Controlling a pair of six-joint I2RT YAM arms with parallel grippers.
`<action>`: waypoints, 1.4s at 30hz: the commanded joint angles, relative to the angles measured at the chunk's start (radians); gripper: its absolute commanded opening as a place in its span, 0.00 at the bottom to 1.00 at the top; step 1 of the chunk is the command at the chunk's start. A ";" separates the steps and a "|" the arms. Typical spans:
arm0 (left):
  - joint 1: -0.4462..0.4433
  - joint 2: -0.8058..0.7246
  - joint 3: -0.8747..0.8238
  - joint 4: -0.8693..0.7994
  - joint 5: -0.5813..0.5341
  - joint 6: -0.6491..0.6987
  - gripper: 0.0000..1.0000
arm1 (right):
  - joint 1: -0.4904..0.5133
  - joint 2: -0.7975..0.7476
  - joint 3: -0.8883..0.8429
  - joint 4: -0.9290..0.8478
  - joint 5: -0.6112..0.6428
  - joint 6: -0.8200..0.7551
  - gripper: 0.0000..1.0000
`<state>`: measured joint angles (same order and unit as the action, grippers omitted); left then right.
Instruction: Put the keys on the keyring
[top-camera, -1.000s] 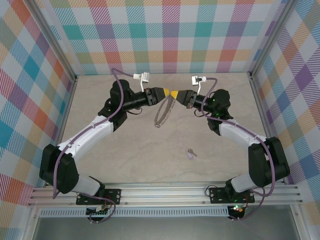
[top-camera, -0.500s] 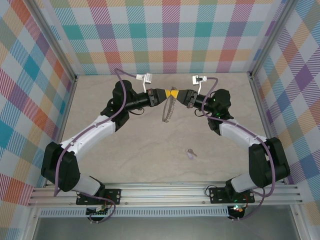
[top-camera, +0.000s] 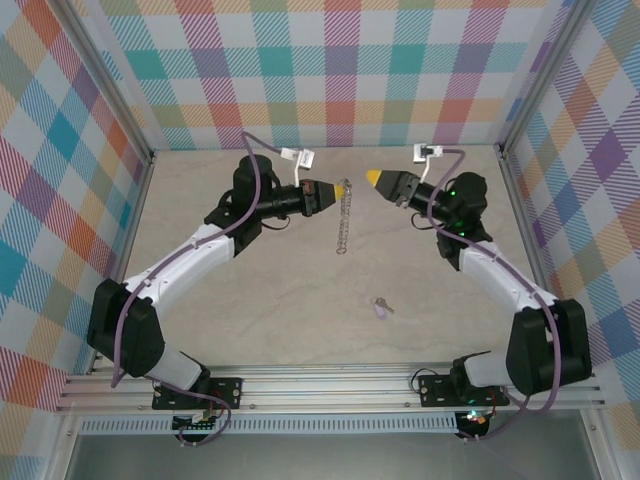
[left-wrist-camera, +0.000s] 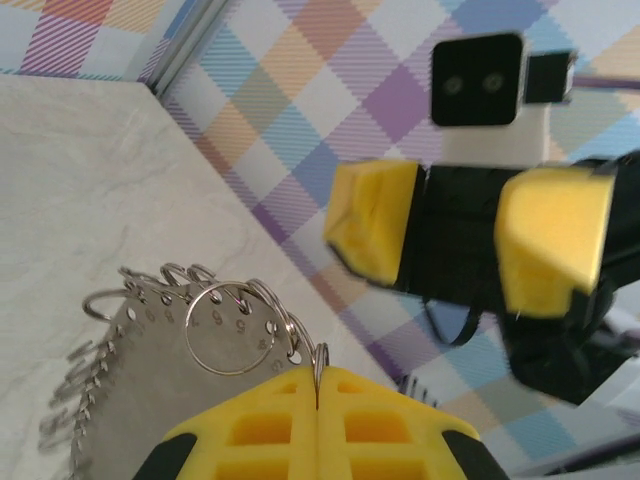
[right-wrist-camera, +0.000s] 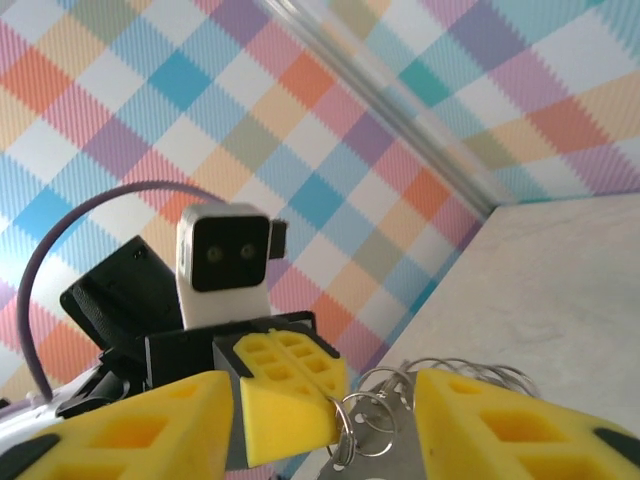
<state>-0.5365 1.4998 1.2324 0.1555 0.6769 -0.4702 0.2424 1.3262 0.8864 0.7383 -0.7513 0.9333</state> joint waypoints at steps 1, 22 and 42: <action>-0.007 -0.004 0.102 -0.137 0.056 0.199 0.00 | -0.016 -0.066 0.002 -0.146 0.003 -0.069 0.55; -0.010 -0.071 0.083 -0.216 0.034 0.750 0.00 | -0.019 -0.082 0.094 -0.437 -0.264 -0.381 0.59; -0.010 0.059 0.243 -0.457 0.351 0.868 0.00 | 0.024 -0.003 0.135 -0.453 -0.361 -0.421 0.44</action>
<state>-0.5411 1.5555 1.4311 -0.2646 0.9604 0.3641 0.2584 1.3170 1.0004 0.2802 -1.0763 0.5404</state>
